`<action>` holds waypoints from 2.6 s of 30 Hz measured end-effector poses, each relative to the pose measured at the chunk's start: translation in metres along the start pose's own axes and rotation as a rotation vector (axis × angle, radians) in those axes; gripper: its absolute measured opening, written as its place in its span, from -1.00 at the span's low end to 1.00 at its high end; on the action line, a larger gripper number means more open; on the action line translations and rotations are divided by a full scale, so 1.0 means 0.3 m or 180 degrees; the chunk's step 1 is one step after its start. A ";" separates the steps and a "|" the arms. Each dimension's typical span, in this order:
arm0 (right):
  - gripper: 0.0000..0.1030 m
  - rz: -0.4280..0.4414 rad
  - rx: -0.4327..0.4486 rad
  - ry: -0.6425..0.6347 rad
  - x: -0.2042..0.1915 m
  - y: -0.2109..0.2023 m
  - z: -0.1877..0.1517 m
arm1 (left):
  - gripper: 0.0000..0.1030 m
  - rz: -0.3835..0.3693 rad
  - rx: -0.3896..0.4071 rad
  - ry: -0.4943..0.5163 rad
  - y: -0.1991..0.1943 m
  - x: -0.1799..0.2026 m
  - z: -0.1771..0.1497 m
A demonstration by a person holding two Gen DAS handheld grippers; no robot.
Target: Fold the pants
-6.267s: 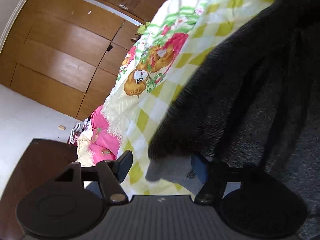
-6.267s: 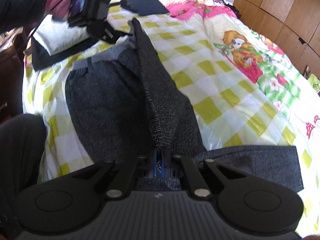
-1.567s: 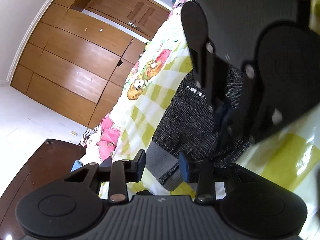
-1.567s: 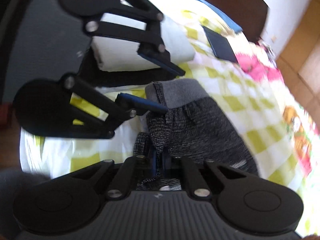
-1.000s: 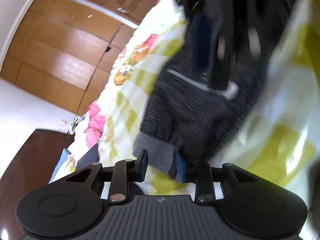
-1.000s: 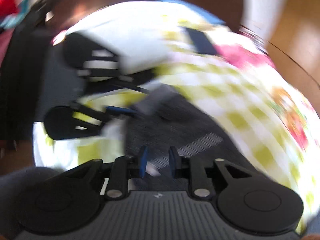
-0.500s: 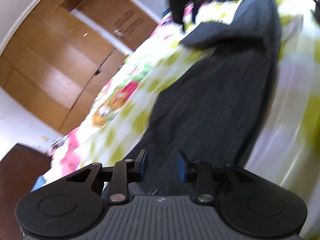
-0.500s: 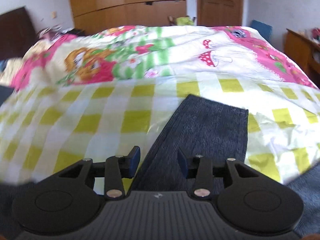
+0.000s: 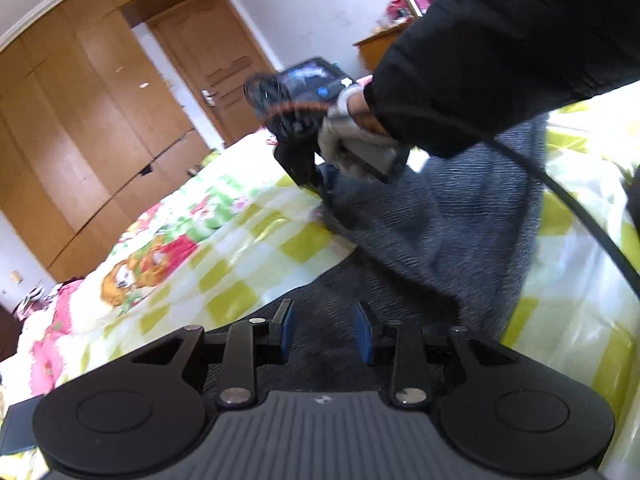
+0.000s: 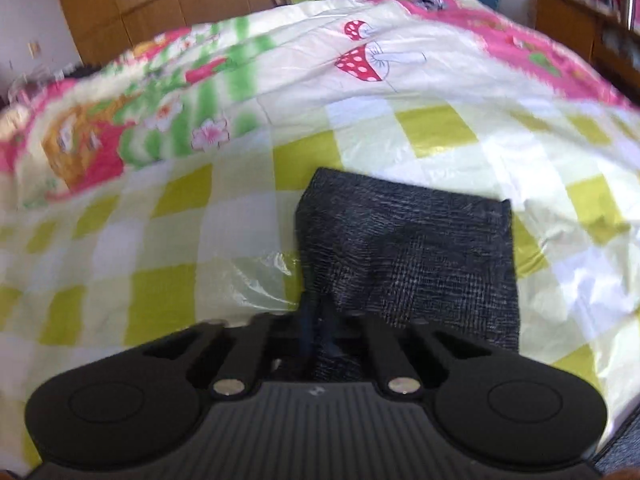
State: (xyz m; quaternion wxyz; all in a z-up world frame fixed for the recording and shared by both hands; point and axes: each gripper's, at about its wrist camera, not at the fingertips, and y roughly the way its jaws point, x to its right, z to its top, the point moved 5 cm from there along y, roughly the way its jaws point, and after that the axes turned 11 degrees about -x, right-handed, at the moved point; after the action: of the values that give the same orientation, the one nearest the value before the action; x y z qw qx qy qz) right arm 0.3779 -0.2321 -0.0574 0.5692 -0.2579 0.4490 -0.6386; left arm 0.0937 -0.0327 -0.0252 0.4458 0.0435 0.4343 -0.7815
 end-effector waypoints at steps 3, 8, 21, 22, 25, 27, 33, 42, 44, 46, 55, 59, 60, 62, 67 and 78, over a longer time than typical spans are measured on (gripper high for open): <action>-0.96 0.0385 0.0209 0.0205 0.109 -0.137 -0.011 | -0.09 -0.0067 -0.0003 0.0066 0.027 0.014 0.036; -0.96 0.0899 0.0662 0.0619 0.367 -0.421 -0.086 | -0.09 -0.0097 0.0015 0.0321 0.047 0.085 0.095; -0.77 0.1103 0.0747 0.1822 0.933 -0.472 -0.546 | -0.08 -0.0267 -0.0077 0.1034 0.100 0.359 0.181; -0.77 0.1207 0.0771 0.1913 0.948 -0.461 -0.543 | -0.08 -0.0249 -0.0089 0.1070 0.101 0.364 0.186; -0.62 0.1356 0.0834 0.2062 0.986 -0.428 -0.499 | -0.08 -0.0258 -0.0150 0.1090 0.104 0.364 0.202; -0.50 0.1499 0.0820 0.2131 0.994 -0.402 -0.451 | -0.08 -0.0254 -0.0174 0.1119 0.107 0.363 0.207; -0.36 0.1786 0.0736 0.2416 1.024 -0.314 -0.348 | -0.08 -0.0263 -0.0178 0.1162 0.110 0.387 0.240; -0.91 0.1821 0.1264 0.2362 1.082 -0.467 -0.374 | -0.08 -0.0268 -0.0089 0.1130 0.110 0.388 0.275; -0.91 0.1627 0.1462 0.2184 1.084 -0.539 -0.403 | -0.08 -0.0269 -0.0049 0.1130 0.114 0.397 0.285; -0.91 0.1398 0.1510 0.1994 1.082 -0.547 -0.435 | -0.08 -0.0268 -0.0046 0.1167 0.126 0.415 0.284; -0.90 0.1360 0.0965 0.2378 1.191 -0.394 -0.464 | -0.07 -0.0298 -0.0105 0.1240 0.144 0.435 0.274; -0.91 0.1306 0.1169 0.2018 1.163 -0.481 -0.407 | -0.07 -0.0289 -0.0037 0.1260 0.130 0.437 0.290; -0.91 0.1363 0.1265 0.1948 1.147 -0.510 -0.398 | -0.07 -0.0273 -0.0007 0.1240 0.126 0.437 0.295; -0.92 0.1458 0.1373 0.1828 1.121 -0.535 -0.364 | -0.07 -0.0249 0.0046 0.1203 0.126 0.440 0.309; -0.87 0.0818 0.0837 0.1929 1.161 -0.400 -0.389 | -0.08 -0.0241 -0.0019 0.1265 0.157 0.470 0.285; -0.72 -0.0072 0.1106 0.1774 1.200 -0.562 -0.420 | 0.01 -0.0305 -0.0023 0.1182 0.106 0.411 0.256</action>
State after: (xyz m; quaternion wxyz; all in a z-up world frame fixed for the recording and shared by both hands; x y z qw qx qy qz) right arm 0.1097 -0.5506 -0.0350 0.4529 0.0228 0.4690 -0.7579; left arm 0.0677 -0.1762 -0.0542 0.3205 0.1647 0.5134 -0.7788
